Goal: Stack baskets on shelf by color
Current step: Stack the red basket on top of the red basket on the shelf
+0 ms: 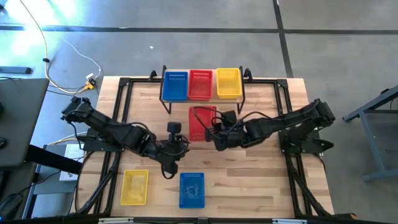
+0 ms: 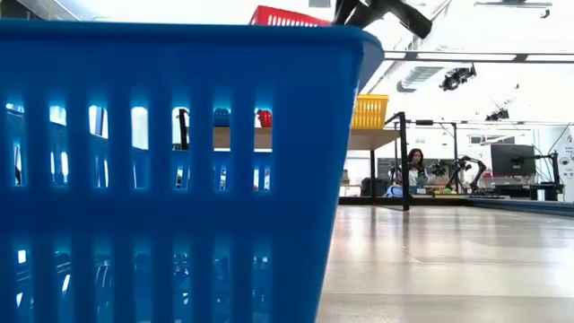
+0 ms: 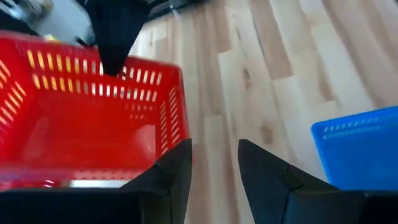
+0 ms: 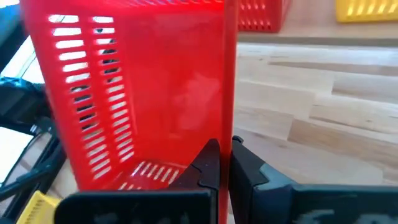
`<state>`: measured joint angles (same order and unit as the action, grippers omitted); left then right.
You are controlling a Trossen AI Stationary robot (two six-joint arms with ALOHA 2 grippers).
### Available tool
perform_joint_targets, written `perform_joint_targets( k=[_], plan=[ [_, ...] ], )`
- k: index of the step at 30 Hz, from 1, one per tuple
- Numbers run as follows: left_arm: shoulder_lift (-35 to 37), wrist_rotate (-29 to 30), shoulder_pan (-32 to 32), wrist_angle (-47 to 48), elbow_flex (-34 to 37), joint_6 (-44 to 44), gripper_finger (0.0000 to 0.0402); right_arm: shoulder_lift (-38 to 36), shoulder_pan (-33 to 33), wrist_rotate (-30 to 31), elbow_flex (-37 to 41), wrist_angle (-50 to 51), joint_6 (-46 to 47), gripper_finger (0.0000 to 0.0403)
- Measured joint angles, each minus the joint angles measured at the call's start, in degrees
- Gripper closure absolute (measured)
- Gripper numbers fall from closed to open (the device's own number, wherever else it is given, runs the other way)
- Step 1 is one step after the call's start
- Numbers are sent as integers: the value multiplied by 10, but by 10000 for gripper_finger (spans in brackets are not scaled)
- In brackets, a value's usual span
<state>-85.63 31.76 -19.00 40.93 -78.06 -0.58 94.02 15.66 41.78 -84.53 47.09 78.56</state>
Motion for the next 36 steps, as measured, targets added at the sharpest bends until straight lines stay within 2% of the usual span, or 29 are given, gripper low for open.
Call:
perform_joint_targets(
  k=[5, 13, 23, 28, 36],
  plan=[
    [-1, 30, -7, -6, 0, -54, 282, 0, -8, 1, 0, -19, -3, 402],
    [-1, 40, 10, -4, 0, -71, 282, 0, -11, 1, 0, -76, -22, 402],
    [-1, 33, 30, 37, 0, -72, 282, 0, -11, -1, 0, -135, -54, 402],
    [0, 63, 39, 56, 0, -72, 282, 0, -7, -6, 0, -166, -71, 402],
    [0, 60, 54, 60, 0, -72, 282, 0, -2, -20, 0, -211, -106, 402]
  ],
)
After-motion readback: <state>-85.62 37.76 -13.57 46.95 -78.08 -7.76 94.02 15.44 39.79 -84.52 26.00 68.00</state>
